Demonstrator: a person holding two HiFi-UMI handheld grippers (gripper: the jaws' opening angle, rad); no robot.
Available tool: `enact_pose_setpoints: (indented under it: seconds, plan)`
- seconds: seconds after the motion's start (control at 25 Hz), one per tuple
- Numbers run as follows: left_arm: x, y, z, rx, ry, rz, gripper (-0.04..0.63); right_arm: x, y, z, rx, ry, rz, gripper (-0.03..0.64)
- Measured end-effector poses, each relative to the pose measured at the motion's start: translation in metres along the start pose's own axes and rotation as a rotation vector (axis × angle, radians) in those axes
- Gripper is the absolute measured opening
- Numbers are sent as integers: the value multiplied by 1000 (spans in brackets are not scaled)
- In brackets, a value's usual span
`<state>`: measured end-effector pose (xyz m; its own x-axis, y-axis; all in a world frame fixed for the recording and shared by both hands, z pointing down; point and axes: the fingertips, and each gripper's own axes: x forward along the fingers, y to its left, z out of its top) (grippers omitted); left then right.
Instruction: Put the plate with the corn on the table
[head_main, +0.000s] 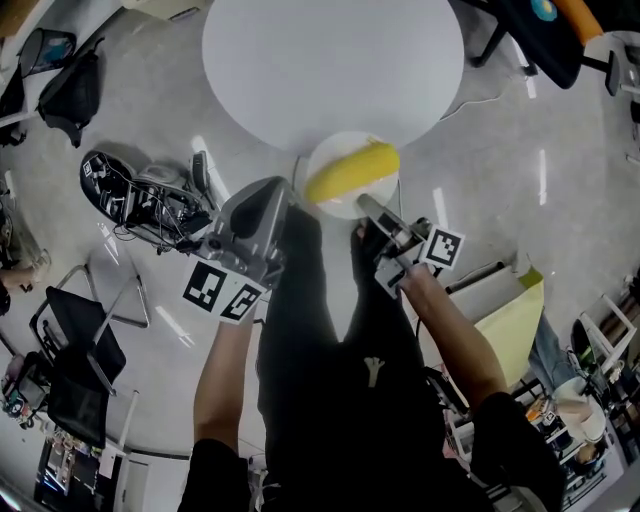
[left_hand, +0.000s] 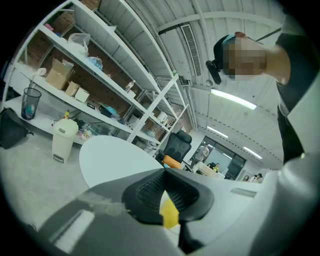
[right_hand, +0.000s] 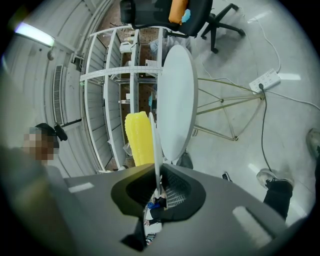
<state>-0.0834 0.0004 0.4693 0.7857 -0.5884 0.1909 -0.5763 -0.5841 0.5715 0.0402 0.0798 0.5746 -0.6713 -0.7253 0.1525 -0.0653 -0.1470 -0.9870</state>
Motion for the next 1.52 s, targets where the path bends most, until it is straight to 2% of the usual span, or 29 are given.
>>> enact_pose_setpoints:
  seconds: [1.52]
  plan:
    - [22, 21, -15, -46, 7, -28, 3, 21, -36, 19, 38, -56, -14, 29]
